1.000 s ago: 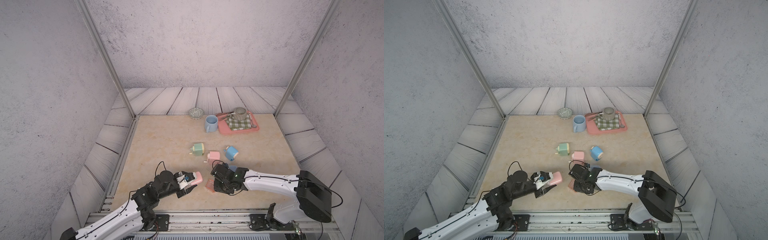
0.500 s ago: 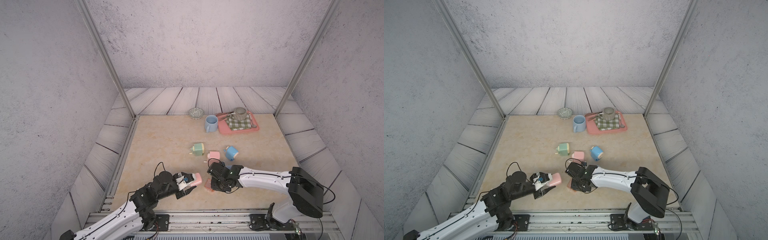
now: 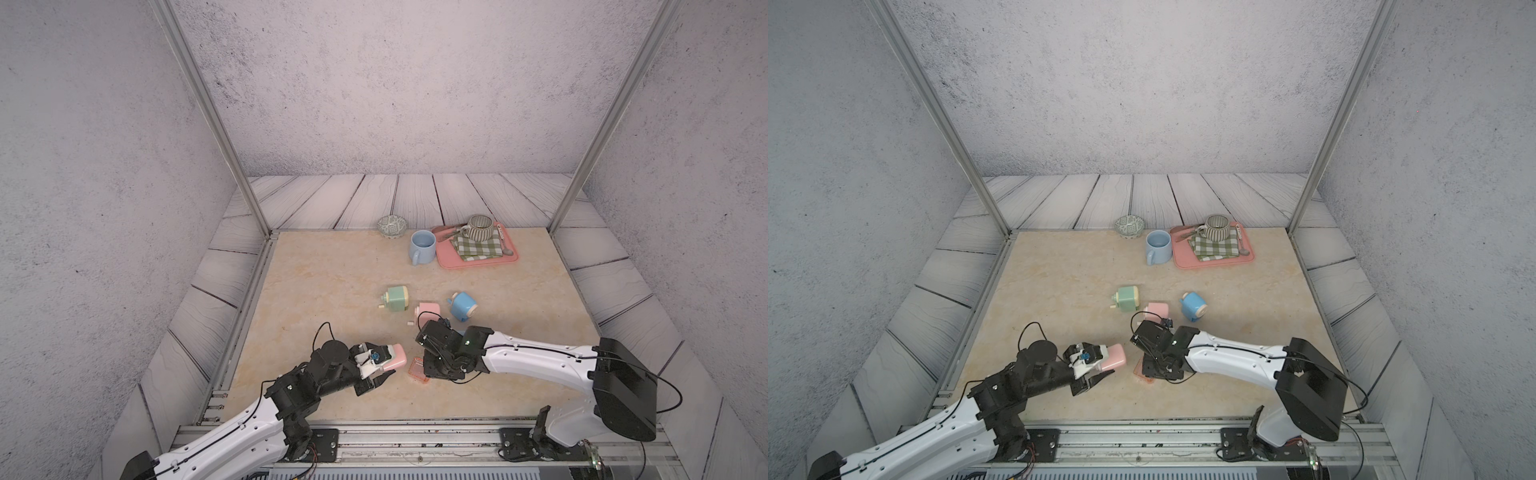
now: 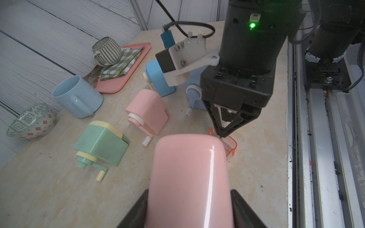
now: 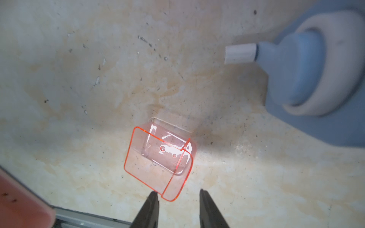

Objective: Put the tray back into the pencil sharpener
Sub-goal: Pick up the container from the center of the board.

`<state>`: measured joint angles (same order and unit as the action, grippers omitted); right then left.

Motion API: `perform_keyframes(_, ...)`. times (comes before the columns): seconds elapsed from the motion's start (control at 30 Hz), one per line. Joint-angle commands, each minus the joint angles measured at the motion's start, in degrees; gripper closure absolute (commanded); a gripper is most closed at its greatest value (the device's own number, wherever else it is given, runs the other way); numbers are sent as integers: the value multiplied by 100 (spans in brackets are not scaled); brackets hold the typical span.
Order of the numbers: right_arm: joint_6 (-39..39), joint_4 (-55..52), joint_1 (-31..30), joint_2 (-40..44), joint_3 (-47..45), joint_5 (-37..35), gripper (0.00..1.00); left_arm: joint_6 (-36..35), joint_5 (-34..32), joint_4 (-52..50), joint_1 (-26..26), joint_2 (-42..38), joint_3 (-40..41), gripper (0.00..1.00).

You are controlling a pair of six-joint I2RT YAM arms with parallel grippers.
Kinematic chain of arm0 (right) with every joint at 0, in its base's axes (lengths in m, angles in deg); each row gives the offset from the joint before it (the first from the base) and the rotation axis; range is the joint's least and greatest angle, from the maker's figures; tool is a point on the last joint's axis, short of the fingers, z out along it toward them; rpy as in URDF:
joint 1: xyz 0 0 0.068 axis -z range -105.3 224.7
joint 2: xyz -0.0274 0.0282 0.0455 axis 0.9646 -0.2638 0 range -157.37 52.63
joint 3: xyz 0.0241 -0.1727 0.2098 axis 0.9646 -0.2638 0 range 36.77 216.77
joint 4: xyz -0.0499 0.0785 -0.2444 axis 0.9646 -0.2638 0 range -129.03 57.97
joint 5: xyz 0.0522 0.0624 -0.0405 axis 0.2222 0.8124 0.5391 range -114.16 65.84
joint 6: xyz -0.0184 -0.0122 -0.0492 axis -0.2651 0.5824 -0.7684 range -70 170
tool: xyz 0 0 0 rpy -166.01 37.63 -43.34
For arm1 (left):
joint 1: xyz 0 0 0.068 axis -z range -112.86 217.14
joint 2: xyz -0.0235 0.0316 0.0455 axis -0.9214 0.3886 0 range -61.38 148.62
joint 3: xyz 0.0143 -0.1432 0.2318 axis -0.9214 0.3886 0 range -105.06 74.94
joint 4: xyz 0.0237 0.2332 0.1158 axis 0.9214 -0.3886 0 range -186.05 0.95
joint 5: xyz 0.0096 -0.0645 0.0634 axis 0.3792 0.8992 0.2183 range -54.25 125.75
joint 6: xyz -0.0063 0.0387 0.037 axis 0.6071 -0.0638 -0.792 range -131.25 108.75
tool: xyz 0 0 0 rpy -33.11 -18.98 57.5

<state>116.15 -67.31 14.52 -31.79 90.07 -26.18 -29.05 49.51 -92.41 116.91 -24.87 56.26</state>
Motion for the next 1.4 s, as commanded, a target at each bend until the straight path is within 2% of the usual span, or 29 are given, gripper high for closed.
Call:
perform_keyframes(0.0,134,-43,13,12,-93,-34,64,-30,75,309,-13,31,5,100)
perform_keyframes(0.3,390,120,13,-98,-297,142,64,-4,83,327,-12,12,13,100)
perform_keyframes(0.6,438,438,6,-409,-241,318,78,-48,128,196,-18,-94,-22,100)
perform_keyframes(0.73,462,410,0,-426,-250,277,80,-65,135,156,-12,-139,-18,100)
perform_keyframes(0.9,495,376,6,-450,-304,233,80,-74,170,190,-16,-119,-9,100)
perform_keyframes(1.07,479,302,14,-548,-268,202,75,-74,172,222,-14,-74,-1,100)
perform_keyframes(1.37,220,193,7,-838,38,194,88,-100,153,189,-13,-95,26,100)
